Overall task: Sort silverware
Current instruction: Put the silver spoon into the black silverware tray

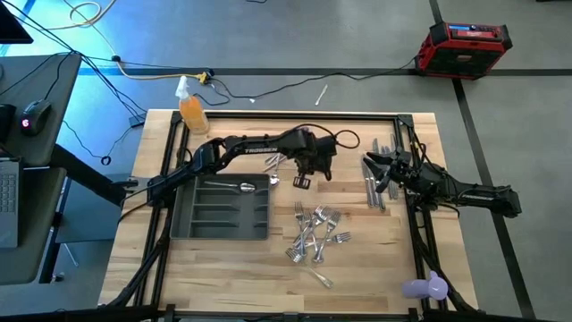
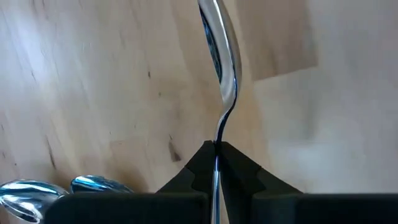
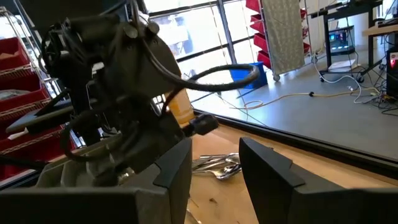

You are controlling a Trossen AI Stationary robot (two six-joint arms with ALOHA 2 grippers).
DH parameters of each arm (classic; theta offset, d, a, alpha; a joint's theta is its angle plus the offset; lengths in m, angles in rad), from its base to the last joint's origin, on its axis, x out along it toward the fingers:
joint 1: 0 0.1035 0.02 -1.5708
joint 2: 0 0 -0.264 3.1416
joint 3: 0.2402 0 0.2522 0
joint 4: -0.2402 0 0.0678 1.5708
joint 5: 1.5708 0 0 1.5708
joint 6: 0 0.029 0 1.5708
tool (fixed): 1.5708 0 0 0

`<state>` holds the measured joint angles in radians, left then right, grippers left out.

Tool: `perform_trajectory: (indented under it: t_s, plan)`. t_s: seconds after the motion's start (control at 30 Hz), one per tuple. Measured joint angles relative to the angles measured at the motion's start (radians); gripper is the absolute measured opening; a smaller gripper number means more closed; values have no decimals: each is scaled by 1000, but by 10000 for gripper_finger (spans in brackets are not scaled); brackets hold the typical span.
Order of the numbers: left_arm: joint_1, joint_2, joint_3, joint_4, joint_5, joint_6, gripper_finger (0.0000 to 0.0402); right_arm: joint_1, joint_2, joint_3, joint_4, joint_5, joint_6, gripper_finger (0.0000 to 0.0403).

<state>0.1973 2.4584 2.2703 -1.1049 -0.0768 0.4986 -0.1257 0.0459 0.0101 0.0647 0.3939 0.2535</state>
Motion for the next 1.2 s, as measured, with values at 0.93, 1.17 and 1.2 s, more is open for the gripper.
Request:
perform_trajectory:
  t_s: [0.93,1.17,1.2]
  plan:
    - [183,-473,-430,-466,520,-103,0,0,0,0,-1,-10,0,121]
    - [264,-573,-746,-429,516,-26,0,0,1,0,-1,-9,0,121]
    - [273,-574,-777,-425,516,-5,0,0,1,0,-1,-7,1,121]
